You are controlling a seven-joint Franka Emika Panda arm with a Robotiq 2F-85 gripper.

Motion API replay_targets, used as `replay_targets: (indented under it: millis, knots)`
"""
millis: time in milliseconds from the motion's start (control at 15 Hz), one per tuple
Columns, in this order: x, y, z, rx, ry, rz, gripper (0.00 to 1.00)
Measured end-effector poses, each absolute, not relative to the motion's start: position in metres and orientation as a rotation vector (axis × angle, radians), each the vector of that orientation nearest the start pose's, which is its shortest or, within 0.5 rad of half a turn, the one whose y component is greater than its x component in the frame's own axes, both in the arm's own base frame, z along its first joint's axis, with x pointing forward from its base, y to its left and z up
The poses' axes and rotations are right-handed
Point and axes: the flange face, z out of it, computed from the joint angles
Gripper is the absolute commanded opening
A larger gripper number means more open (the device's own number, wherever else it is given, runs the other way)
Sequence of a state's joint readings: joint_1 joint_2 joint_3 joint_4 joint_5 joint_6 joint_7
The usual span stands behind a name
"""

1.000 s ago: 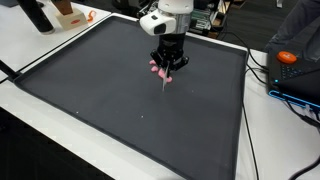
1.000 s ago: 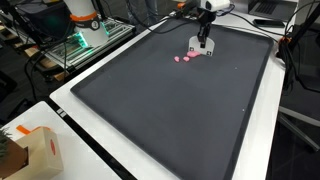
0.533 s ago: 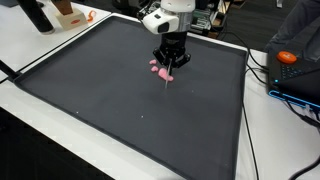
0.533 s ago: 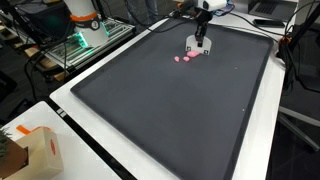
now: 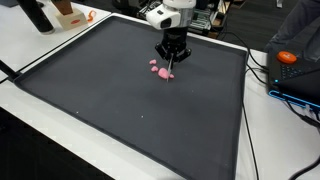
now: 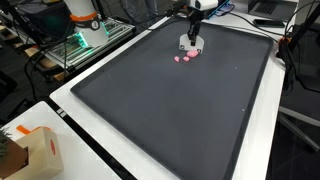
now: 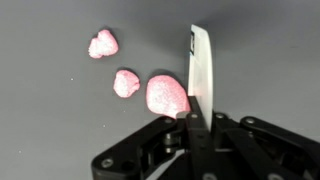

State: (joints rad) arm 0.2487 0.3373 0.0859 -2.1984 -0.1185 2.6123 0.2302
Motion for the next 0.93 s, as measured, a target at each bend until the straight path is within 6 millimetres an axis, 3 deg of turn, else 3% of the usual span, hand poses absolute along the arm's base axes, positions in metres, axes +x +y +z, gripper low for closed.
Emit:
replay_targets:
  millis: [533, 933]
  knots:
    - [0.53, 0.189, 0.237, -3.142, -0.331, -0.119, 0.01]
    - [0.559, 0.195, 0.238, -3.143, -0.353, -0.165, 0.01]
